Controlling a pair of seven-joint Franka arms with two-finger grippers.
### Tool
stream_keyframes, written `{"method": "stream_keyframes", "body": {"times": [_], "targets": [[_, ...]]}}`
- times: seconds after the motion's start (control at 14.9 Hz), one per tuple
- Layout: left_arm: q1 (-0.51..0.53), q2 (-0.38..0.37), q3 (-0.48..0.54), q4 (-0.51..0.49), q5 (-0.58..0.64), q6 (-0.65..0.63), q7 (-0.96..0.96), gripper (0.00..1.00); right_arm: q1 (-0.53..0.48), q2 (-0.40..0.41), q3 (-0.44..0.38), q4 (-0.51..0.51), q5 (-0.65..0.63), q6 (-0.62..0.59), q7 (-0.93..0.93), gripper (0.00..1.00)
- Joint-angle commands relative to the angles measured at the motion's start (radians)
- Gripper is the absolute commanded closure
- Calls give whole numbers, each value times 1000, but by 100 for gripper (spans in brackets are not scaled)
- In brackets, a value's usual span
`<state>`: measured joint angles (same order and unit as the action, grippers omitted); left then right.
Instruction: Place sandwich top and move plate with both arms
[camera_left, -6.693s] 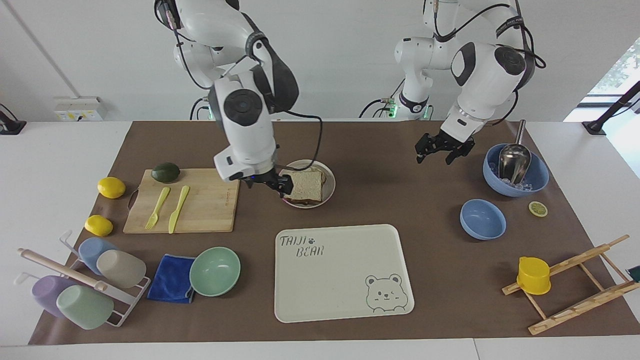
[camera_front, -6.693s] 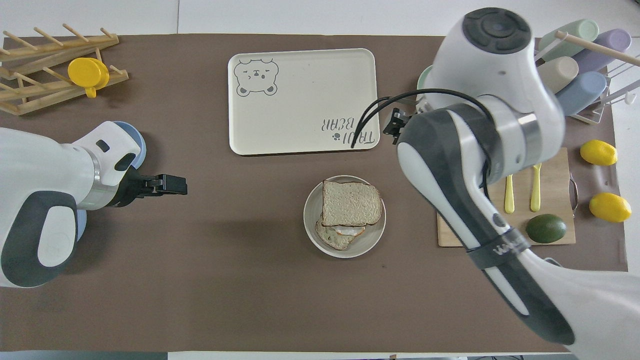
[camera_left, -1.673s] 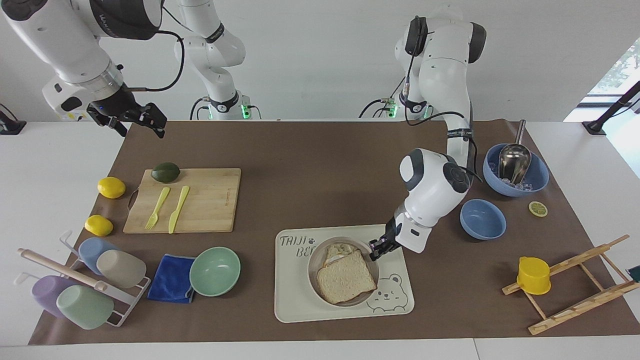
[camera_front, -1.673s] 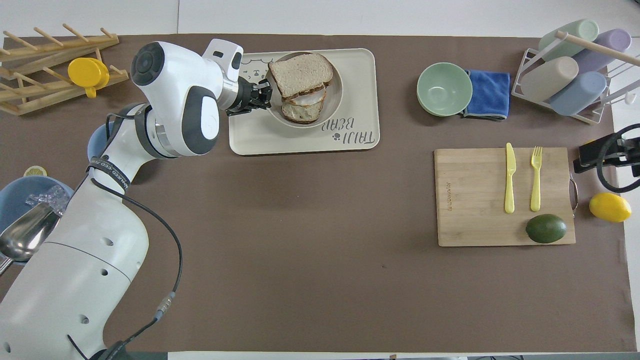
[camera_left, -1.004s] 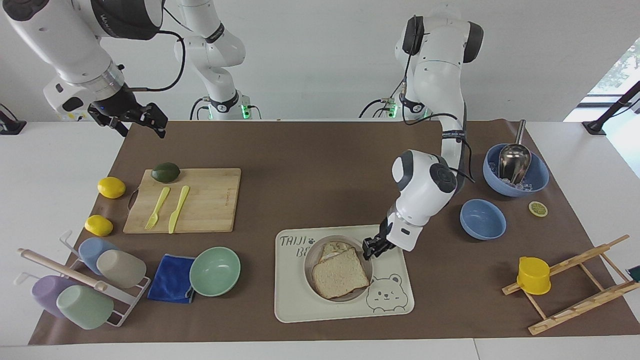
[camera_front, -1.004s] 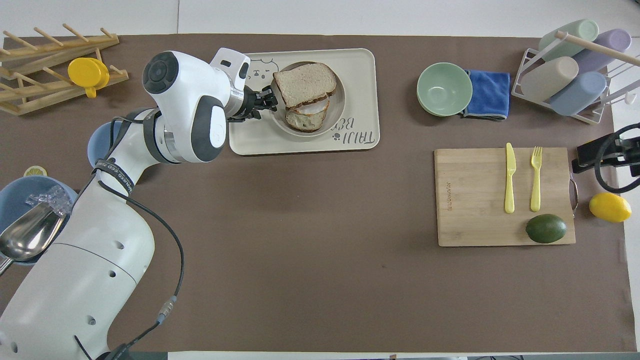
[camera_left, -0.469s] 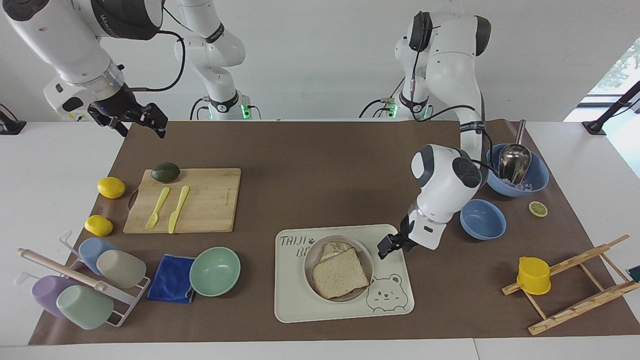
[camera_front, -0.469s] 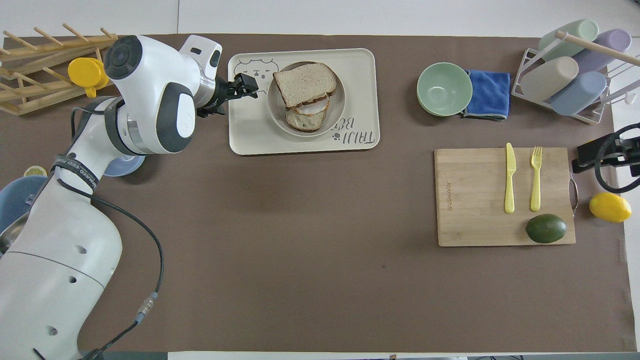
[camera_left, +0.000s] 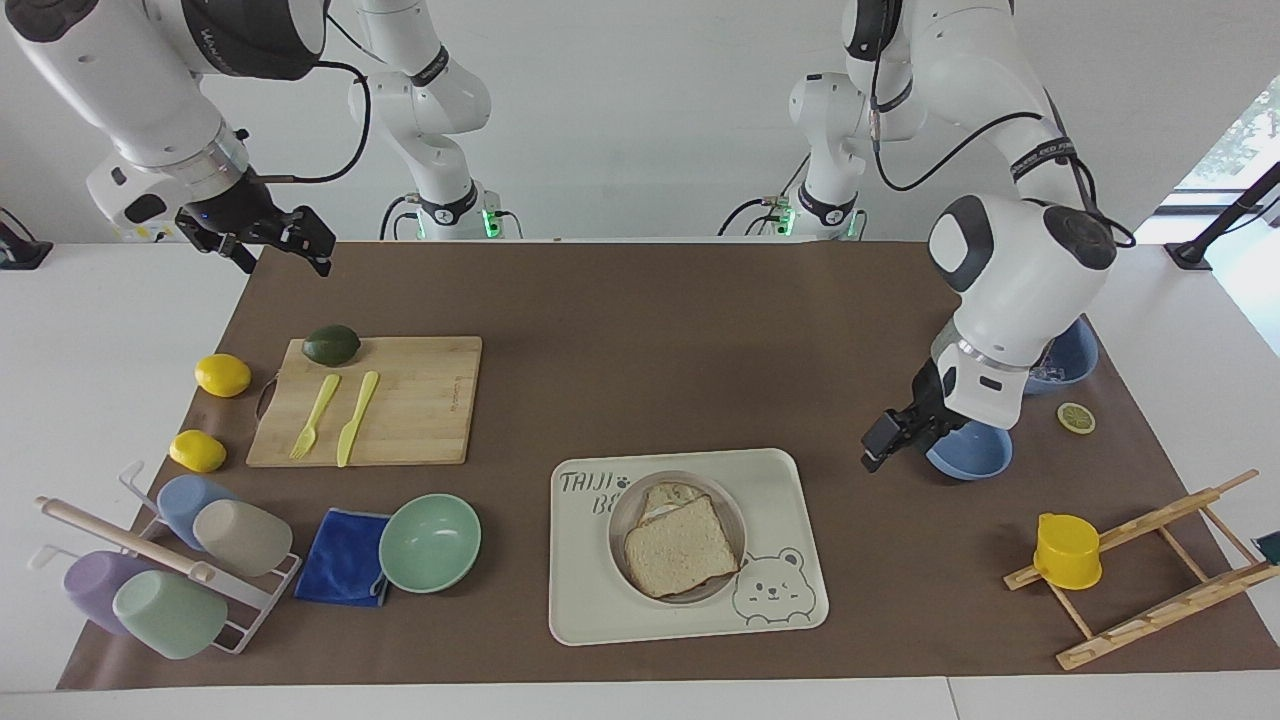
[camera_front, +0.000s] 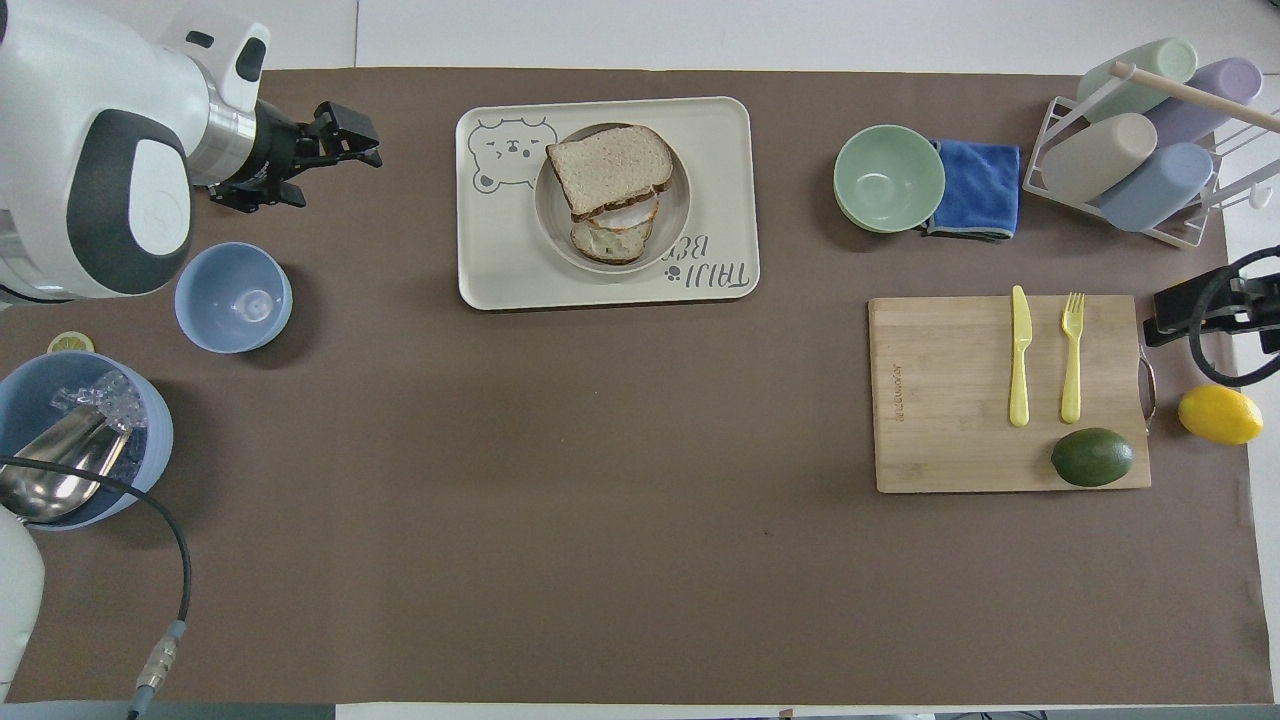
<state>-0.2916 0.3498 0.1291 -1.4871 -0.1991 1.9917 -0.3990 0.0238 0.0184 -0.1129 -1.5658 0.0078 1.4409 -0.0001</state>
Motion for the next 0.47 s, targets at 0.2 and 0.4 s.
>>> {"method": "stream_keyframes", "body": {"times": [0.2,0.4], "targets": [[44,-179,1,-32,84,-221,156,0,-4,-12,-1,-13,12,1,-15,0],[78,-245,1,-35,112,-313,267,0,-4,-12,1,-13,12,1,-15,0]]}}
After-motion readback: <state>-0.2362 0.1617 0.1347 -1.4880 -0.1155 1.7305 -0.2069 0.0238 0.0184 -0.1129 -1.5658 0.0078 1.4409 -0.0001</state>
